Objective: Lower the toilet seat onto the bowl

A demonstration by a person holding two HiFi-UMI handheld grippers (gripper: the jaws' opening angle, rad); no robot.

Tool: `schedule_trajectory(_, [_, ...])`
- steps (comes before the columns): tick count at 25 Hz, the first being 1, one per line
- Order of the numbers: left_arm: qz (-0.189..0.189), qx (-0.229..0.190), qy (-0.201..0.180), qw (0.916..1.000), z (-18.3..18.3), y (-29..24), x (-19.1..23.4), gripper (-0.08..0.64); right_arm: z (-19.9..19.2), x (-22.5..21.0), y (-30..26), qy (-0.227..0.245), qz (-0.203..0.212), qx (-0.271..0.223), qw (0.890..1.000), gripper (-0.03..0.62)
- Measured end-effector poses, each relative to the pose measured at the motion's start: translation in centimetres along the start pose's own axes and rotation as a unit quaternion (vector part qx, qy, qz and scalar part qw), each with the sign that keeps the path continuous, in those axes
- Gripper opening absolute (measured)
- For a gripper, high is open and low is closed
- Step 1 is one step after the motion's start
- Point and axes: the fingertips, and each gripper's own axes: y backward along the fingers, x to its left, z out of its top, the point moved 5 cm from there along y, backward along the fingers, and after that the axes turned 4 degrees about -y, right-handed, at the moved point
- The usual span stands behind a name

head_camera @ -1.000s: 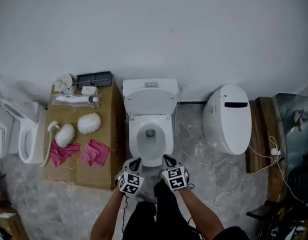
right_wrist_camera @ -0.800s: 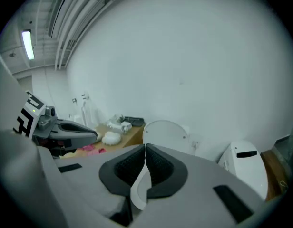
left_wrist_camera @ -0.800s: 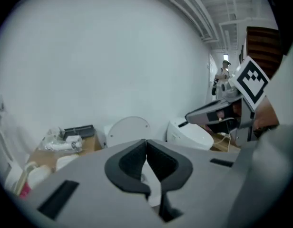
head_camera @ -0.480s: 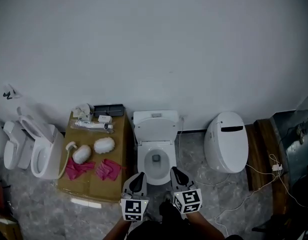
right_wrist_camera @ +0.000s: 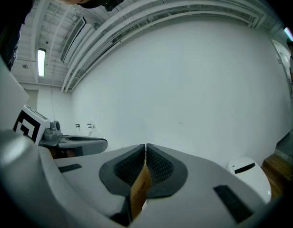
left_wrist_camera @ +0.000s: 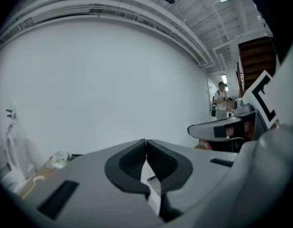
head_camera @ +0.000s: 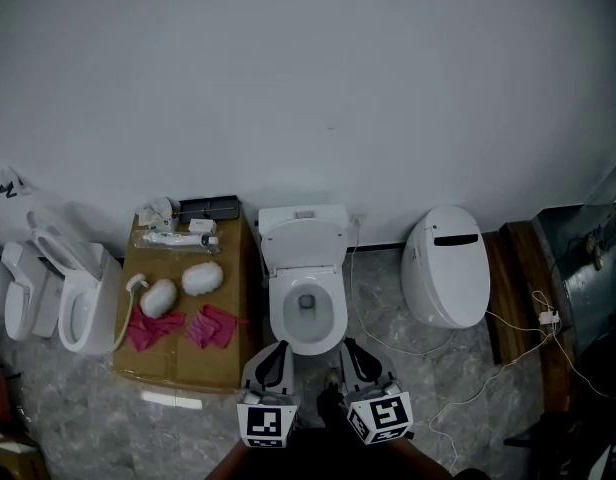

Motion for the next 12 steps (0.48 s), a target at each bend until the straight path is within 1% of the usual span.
schedule_trajectory(4, [0.002, -0.001, -0.004, 1.0, 0.1, 0.1, 0.3, 0.011, -0.2, 0.3, 0.1, 0.002, 0.001, 0.005, 1.0, 0.028])
schedule_trajectory(12, [0.011, -0.006, -0.007, 0.9999, 0.7, 0.2, 1.4, 0.011, 0.6, 0.9, -0.6, 0.005, 0.007, -0.001, 1.0, 0.026])
